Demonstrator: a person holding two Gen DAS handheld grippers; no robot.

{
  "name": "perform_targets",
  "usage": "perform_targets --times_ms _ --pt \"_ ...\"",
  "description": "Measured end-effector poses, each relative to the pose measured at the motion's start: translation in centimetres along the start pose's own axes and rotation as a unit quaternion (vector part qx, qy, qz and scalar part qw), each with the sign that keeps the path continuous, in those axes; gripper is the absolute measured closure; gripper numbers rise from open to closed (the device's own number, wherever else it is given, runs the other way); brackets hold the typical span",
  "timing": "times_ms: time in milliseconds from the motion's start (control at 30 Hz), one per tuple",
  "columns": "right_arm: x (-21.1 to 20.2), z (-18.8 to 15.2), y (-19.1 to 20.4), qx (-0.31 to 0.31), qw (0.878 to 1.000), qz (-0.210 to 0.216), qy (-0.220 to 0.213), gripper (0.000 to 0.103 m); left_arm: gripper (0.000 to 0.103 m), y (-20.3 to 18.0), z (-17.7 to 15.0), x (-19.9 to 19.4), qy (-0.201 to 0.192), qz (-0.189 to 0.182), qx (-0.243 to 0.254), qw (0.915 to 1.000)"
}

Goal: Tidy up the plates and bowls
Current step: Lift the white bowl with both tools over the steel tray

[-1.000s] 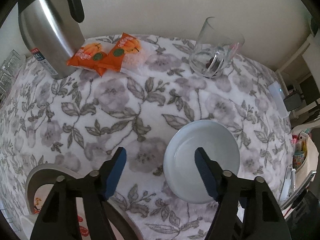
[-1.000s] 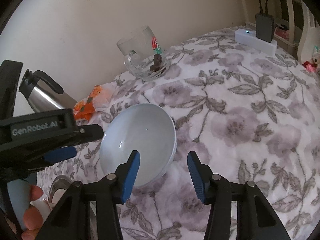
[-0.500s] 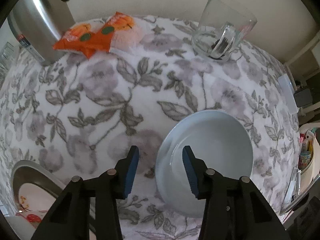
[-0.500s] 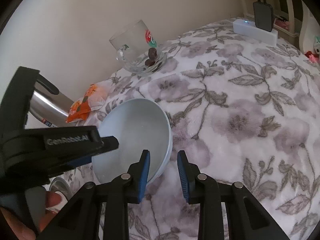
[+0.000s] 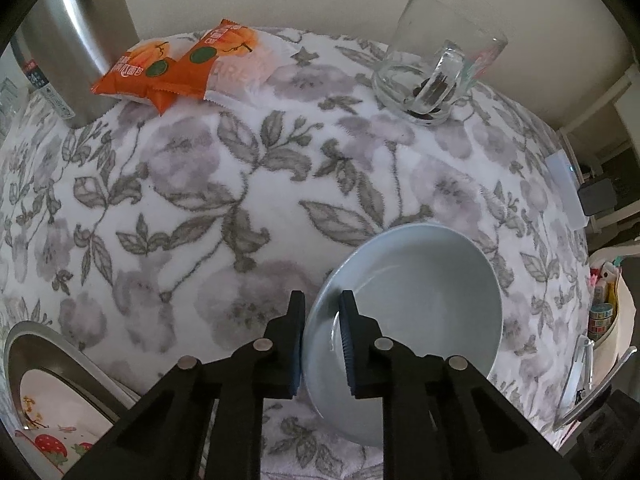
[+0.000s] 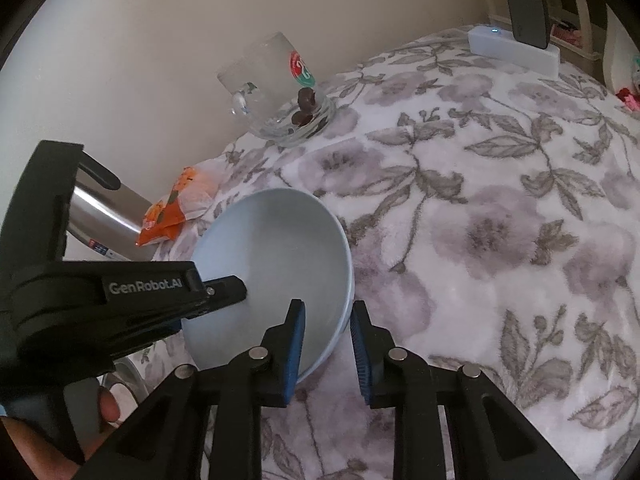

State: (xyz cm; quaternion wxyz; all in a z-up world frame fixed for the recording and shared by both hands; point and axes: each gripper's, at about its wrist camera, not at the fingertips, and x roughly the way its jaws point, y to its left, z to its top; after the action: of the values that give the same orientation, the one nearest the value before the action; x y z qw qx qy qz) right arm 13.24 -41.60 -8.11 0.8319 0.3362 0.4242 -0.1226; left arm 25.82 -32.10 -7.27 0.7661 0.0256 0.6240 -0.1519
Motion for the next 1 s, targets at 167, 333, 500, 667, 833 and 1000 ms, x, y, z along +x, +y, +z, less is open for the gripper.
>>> perform_targets --times_ms 167,333,500,667,833,1000 --pt "-0.6 0.0 -0.1 -0.005 1.000 -0.005 0.001 0.080 0.089 0.1 -0.4 -0.8 -0.002 -0.015 0.002 0.9999" --pt "-2.9 0.2 0.5 -0.023 0.999 -0.016 -0.018 0.080 0.089 0.2 -1.0 -3.0 -0.011 -0.038 0.005 0.9992" --pt "-5.7 0.1 1.9 -0.041 0.999 -0.018 -0.030 0.080 0.089 0.4 -1.5 -6.6 -0.033 -0.055 0.011 0.9979" --pt "-9.3 -0.5 4.2 -0.057 0.997 -0.022 -0.047 0.080 0.089 1.0 -2.5 -10.8 -0.060 -0.072 0.012 0.9955" --pt "-12.7 -1.0 6.6 -0.065 0.996 -0.010 -0.063 0.080 0.089 2.6 -3.7 -15.0 -0.083 -0.090 0.010 0.9924" --pt "-16.0 -2.3 9.1 -0.076 0.994 0.002 -0.078 0.079 0.089 4.5 -5.4 -18.7 -0.103 -0.098 0.010 0.9898"
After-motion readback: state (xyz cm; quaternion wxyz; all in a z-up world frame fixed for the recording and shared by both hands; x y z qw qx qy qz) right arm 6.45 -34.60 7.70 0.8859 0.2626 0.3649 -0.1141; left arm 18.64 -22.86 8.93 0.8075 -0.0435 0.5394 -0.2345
